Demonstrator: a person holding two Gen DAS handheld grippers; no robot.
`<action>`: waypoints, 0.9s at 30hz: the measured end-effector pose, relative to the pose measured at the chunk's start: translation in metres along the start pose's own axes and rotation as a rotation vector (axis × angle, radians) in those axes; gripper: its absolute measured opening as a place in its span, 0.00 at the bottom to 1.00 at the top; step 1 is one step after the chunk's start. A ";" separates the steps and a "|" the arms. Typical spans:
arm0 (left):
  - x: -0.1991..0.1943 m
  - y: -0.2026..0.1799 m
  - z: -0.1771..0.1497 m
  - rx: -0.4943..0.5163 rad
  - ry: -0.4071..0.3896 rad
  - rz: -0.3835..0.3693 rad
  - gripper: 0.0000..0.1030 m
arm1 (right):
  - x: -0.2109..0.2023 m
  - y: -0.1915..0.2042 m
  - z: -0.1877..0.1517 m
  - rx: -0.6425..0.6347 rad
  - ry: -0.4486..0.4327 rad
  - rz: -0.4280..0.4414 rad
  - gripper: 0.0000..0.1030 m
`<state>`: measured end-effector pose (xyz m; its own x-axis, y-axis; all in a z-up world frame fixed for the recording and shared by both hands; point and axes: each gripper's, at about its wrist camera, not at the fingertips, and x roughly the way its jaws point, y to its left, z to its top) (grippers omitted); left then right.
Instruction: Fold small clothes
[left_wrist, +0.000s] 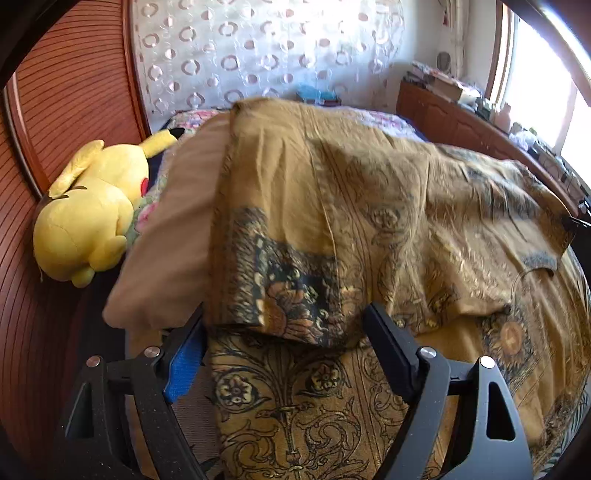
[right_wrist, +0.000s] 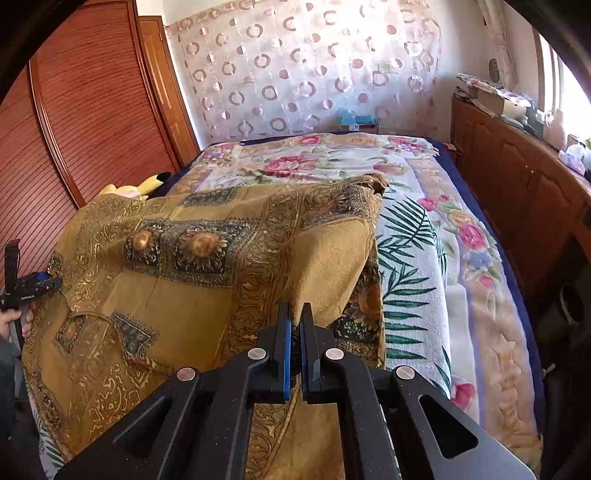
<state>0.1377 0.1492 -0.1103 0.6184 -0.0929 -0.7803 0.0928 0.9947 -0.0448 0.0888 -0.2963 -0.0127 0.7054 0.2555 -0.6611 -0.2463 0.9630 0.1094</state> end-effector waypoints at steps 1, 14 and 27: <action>0.000 -0.001 -0.001 0.008 -0.003 0.008 0.80 | 0.002 0.000 -0.003 -0.001 0.014 -0.011 0.03; 0.003 -0.006 -0.003 0.028 0.010 0.024 0.86 | 0.021 0.007 -0.015 0.009 0.039 -0.068 0.03; -0.025 0.020 -0.006 -0.083 -0.102 0.022 0.37 | 0.029 0.006 -0.022 -0.012 0.038 -0.085 0.04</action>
<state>0.1190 0.1719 -0.0957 0.6962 -0.0706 -0.7144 0.0158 0.9964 -0.0831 0.0929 -0.2850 -0.0475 0.6983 0.1691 -0.6956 -0.1949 0.9799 0.0426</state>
